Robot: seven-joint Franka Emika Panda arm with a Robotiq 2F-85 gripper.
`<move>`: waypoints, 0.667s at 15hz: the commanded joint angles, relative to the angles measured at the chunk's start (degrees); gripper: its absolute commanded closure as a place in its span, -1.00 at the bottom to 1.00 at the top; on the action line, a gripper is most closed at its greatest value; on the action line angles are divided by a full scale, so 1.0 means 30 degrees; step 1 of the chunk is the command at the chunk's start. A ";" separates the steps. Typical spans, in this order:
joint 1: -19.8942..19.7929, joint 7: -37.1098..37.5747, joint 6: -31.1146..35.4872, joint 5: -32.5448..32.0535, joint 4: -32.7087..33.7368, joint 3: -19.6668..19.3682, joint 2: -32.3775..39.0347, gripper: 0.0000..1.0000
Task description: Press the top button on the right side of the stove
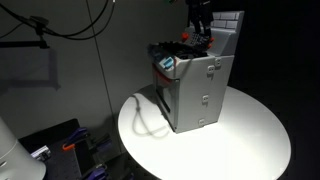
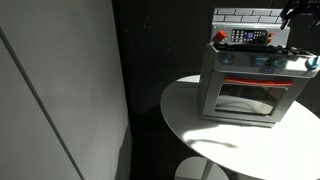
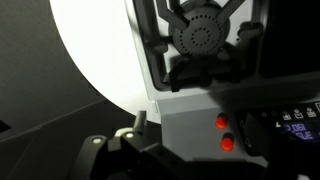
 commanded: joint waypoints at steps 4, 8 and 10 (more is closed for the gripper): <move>0.0510 0.0622 0.0004 -0.0445 0.1998 -0.0709 0.1664 -1.00; 0.0678 0.0639 -0.0045 -0.0439 0.2687 -0.0971 0.2301 -1.00; 0.0740 0.0607 -0.0132 -0.0365 0.3038 -0.1086 0.2600 -1.00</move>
